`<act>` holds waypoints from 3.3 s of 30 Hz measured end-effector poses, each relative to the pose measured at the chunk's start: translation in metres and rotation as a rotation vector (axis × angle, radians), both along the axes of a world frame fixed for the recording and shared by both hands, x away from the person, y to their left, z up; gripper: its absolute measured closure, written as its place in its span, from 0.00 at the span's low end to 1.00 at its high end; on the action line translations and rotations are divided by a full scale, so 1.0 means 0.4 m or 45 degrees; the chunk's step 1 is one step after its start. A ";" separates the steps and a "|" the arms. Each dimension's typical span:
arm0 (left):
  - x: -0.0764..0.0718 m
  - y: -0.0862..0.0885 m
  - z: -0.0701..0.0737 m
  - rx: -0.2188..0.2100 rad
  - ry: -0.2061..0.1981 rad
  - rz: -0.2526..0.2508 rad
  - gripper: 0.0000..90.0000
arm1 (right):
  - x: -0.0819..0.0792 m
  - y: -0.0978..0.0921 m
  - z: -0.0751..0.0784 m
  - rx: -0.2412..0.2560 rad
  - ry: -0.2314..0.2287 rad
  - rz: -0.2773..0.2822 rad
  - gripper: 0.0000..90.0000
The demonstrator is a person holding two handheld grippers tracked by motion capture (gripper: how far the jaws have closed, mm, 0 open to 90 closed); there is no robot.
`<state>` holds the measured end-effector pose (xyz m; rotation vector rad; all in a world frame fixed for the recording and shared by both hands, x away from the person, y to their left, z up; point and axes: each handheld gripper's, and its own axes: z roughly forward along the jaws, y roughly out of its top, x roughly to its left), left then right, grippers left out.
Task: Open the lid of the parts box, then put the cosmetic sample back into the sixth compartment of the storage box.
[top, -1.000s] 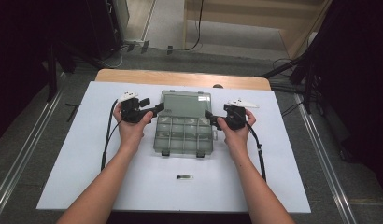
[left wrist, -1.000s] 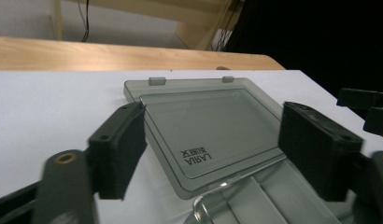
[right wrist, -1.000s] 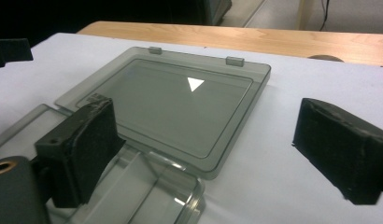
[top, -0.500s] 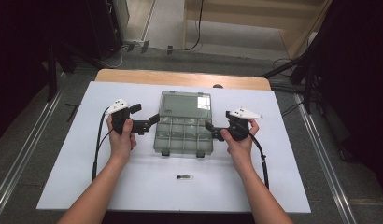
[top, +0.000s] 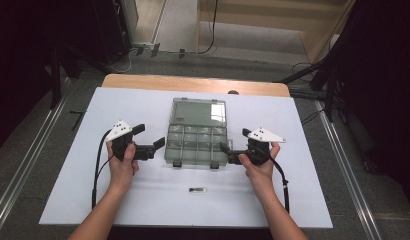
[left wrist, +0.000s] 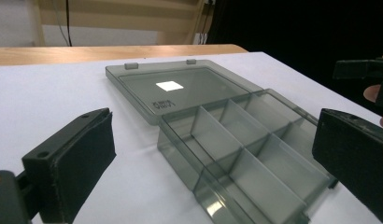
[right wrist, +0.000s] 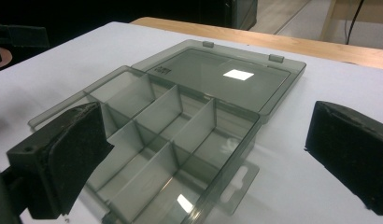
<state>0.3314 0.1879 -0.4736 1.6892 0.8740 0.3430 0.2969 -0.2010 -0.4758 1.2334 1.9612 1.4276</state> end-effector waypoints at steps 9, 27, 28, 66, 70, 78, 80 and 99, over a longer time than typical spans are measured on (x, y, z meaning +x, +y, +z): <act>-0.058 0.033 -0.015 0.028 -0.028 0.009 0.00 | -0.047 -0.007 -0.014 -0.009 -0.003 0.014 0.00; -0.142 0.106 -0.035 0.050 -0.059 0.044 0.00 | -0.090 0.001 -0.028 -0.038 0.022 0.096 0.00; -0.146 0.112 -0.034 0.057 -0.062 0.047 0.00 | -0.090 0.002 -0.028 -0.039 0.018 0.099 0.00; -0.191 0.155 -0.055 0.109 -0.082 0.071 0.00 | -0.111 0.077 0.028 -0.192 0.067 0.321 0.15; -0.189 0.155 -0.056 0.104 -0.079 0.068 0.00 | -0.118 0.087 0.028 -0.229 0.081 0.358 0.17; -0.189 0.155 -0.057 0.109 -0.080 0.061 0.00 | -0.126 0.116 0.019 -0.275 0.097 0.417 0.15; -0.189 0.154 -0.057 0.110 -0.081 0.063 0.00 | -0.128 0.123 0.017 -0.286 0.097 0.428 0.14; -0.190 0.155 -0.057 0.107 -0.083 0.055 0.00 | -0.140 0.186 -0.014 -0.428 0.167 0.518 0.33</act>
